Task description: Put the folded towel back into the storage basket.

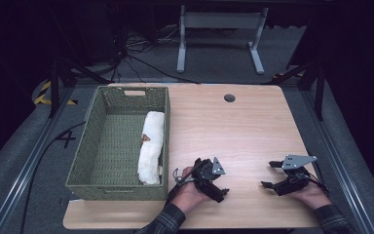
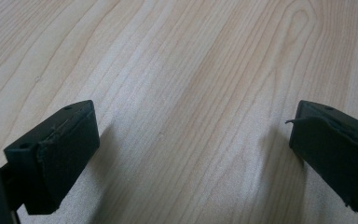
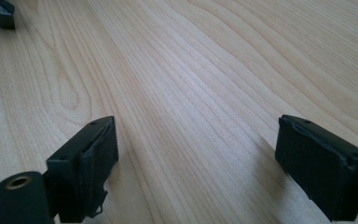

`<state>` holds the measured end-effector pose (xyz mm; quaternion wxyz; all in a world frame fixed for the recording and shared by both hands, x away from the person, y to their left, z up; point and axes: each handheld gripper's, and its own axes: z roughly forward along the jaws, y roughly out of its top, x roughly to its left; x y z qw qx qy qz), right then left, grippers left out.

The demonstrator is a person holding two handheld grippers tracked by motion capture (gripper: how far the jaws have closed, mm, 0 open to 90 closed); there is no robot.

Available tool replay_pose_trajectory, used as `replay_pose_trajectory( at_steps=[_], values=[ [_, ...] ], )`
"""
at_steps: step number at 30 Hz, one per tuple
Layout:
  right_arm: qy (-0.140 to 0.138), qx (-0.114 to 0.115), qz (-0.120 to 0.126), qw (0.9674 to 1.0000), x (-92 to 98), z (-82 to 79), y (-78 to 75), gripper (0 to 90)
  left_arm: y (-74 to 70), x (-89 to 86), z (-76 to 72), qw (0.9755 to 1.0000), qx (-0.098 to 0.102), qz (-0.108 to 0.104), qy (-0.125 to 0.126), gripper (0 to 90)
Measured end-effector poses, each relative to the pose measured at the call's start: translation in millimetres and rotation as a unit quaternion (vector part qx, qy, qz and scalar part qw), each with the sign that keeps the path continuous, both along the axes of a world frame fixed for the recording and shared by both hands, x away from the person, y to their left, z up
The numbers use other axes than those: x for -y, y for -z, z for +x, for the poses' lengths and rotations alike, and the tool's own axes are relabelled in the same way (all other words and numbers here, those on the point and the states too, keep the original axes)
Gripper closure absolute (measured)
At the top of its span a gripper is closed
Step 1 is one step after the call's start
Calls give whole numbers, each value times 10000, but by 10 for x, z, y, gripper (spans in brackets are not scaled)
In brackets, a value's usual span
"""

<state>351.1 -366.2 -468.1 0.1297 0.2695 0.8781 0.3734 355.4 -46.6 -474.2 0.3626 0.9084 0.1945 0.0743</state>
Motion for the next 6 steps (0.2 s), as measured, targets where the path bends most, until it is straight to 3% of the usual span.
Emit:
replay_pose_trajectory(
  at_steps=[6],
  values=[
    [-10, -15, -17, 10000, -3, -2, 2, 104, 0, -1, 0, 10000, 1, 3, 13, 16]
  ],
)
